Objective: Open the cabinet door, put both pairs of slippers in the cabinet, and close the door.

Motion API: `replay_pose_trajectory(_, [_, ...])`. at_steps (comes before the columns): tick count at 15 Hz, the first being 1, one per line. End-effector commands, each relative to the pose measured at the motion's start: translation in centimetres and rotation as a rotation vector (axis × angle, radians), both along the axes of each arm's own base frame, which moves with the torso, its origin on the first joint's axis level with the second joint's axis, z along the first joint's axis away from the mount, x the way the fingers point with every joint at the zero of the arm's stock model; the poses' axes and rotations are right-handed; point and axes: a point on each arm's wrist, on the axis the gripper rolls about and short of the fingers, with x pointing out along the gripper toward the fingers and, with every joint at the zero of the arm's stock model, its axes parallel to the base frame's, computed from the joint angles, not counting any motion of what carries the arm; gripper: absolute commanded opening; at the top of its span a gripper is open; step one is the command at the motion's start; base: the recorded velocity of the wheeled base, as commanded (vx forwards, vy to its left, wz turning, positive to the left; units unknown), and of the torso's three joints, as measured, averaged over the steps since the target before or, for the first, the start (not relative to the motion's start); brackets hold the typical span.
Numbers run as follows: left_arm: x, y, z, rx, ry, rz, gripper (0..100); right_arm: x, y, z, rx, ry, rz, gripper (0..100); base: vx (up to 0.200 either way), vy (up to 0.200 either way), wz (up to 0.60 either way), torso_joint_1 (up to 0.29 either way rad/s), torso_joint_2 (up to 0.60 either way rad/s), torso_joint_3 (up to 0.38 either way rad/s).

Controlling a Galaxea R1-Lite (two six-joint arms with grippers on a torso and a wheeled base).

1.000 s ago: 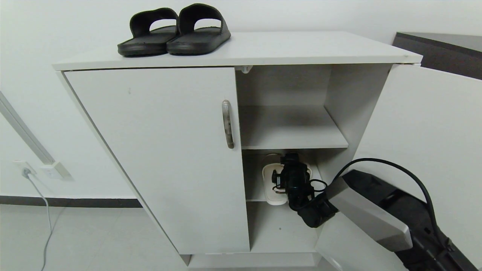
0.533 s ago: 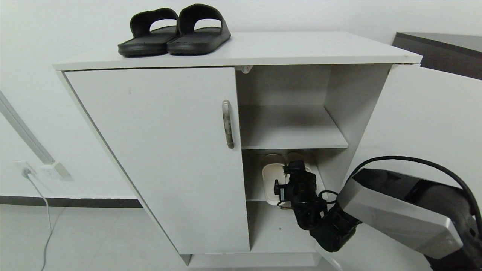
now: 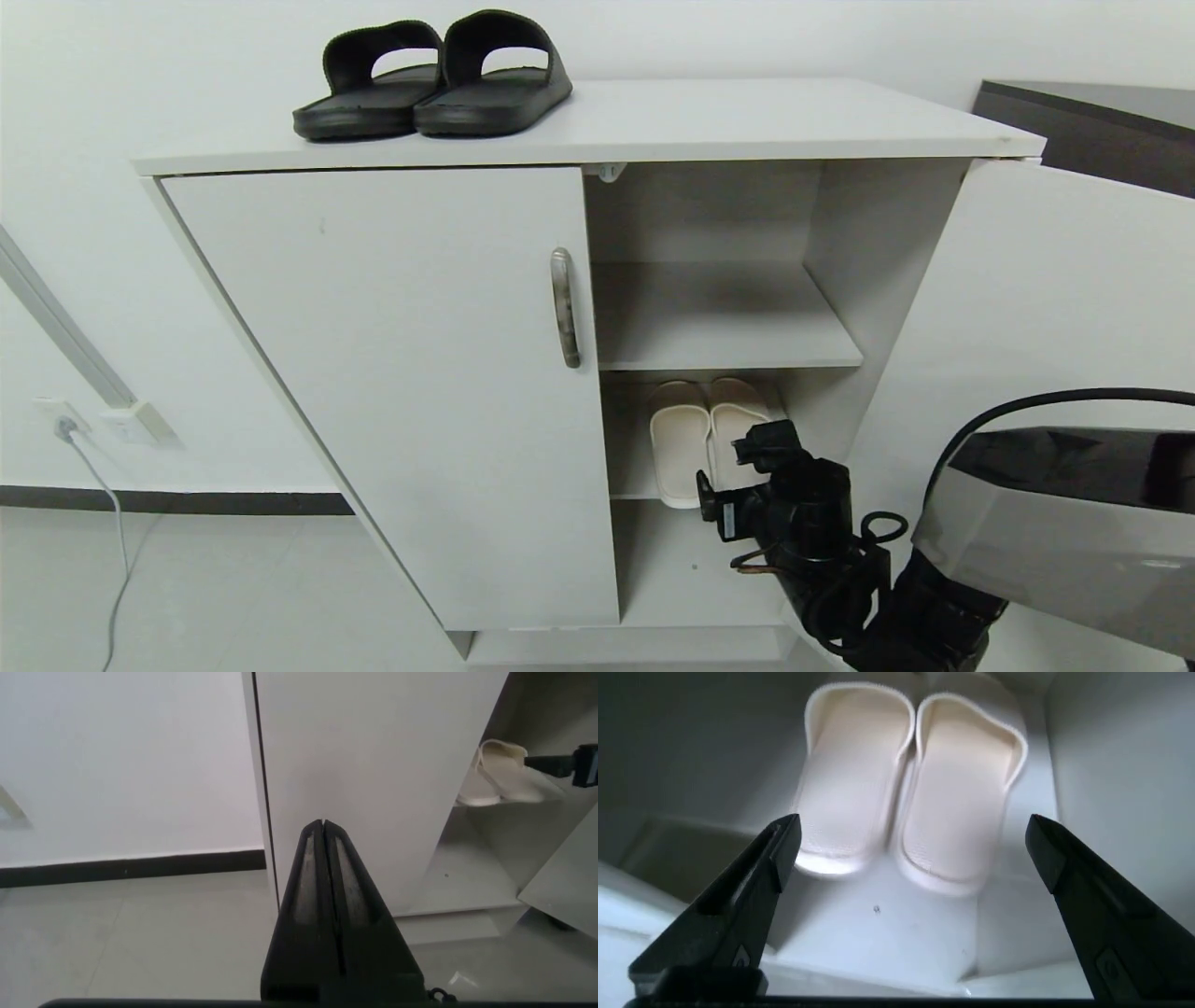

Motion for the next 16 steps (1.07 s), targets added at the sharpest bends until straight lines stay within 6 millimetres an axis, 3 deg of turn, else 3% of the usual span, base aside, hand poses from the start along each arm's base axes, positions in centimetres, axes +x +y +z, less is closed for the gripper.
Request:
replay_pose_trajectory(1, [0.0,0.0,0.0,0.0,0.0,0.0,0,-0.9,-0.2,1.7,0.013,-0.028,0.021,100,0.0,0.0,0.0,0.0,0.0,0.0])
replay_pose_trajectory(3, [0.0,0.0,0.0,0.0,0.0,0.0,0,-1.0,-0.4,1.8,0.017,-0.028,0.02,100,0.0,0.0,0.0,0.0,0.0,0.0])
replay_pose_trajectory(12, [0.0,0.0,0.0,0.0,0.0,0.0,0,-1.4,-0.5,1.2,0.005,-0.009,0.021,100,-0.2,0.0,0.0,0.0,0.0,0.002])
replay_pose_trajectory(16, [0.0,0.0,0.0,0.0,0.0,0.0,0,-1.3,-0.3,0.0,-0.013,0.007,0.021,100,0.0,0.0,0.0,0.0,0.0,0.0])
